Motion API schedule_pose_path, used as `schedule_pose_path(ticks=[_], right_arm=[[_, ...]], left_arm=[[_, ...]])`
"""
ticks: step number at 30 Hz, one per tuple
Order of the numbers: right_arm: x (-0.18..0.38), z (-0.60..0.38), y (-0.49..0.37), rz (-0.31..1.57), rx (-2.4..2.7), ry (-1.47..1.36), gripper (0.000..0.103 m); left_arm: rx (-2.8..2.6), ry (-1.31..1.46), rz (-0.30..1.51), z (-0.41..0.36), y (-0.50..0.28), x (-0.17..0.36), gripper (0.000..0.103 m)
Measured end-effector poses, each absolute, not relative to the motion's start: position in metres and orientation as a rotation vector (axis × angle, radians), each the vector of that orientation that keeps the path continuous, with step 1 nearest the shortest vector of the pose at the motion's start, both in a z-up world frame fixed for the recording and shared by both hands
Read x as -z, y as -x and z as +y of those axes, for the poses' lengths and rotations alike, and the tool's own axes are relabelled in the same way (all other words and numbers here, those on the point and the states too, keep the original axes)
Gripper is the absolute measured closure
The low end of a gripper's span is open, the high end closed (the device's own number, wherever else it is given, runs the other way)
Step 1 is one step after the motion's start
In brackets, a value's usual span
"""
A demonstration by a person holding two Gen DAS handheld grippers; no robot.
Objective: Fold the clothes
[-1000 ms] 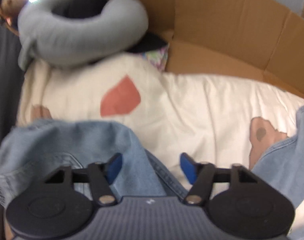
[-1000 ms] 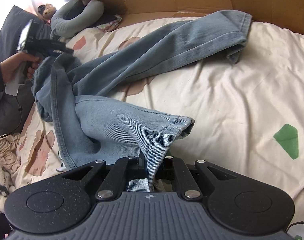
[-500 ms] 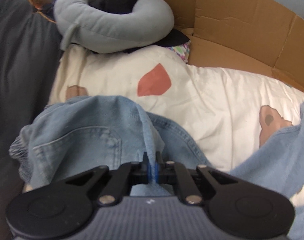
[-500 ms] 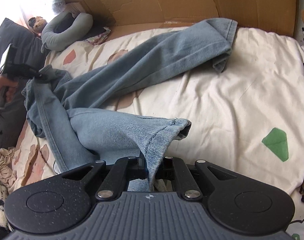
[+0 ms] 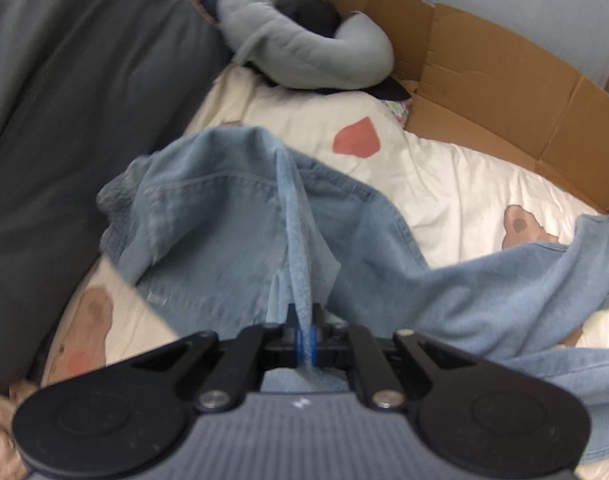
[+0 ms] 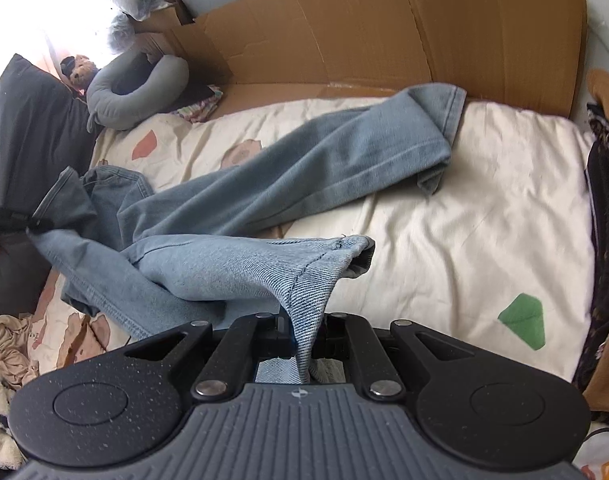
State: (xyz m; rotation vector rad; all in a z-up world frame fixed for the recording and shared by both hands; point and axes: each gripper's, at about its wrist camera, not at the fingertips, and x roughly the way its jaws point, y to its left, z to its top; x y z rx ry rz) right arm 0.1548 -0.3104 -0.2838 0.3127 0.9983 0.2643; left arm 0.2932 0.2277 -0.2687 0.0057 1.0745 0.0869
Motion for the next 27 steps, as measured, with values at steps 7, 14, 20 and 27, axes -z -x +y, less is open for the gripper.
schedule_pose_path(ticks=[7,14,20,27], right_arm=[[0.268,-0.307,-0.145,1.000,-0.258,-0.276,0.100],[0.263,-0.309,-0.136,1.024,-0.260,-0.247,0.100],[0.266,-0.306,-0.126,1.043,-0.267,-0.224,0.100],[0.286,-0.307,-0.114,1.096,-0.240,-0.191,0.095]], left_arm=[[-0.156,0.132,1.063,0.258,-0.232,0.269,0.099],[-0.212,0.237,1.078,0.288,-0.178,0.285,0.099],[-0.271,0.294,1.110,0.303,-0.146,0.308,0.099],[-0.310,0.339,1.189,0.312,-0.111,0.322,0.094]])
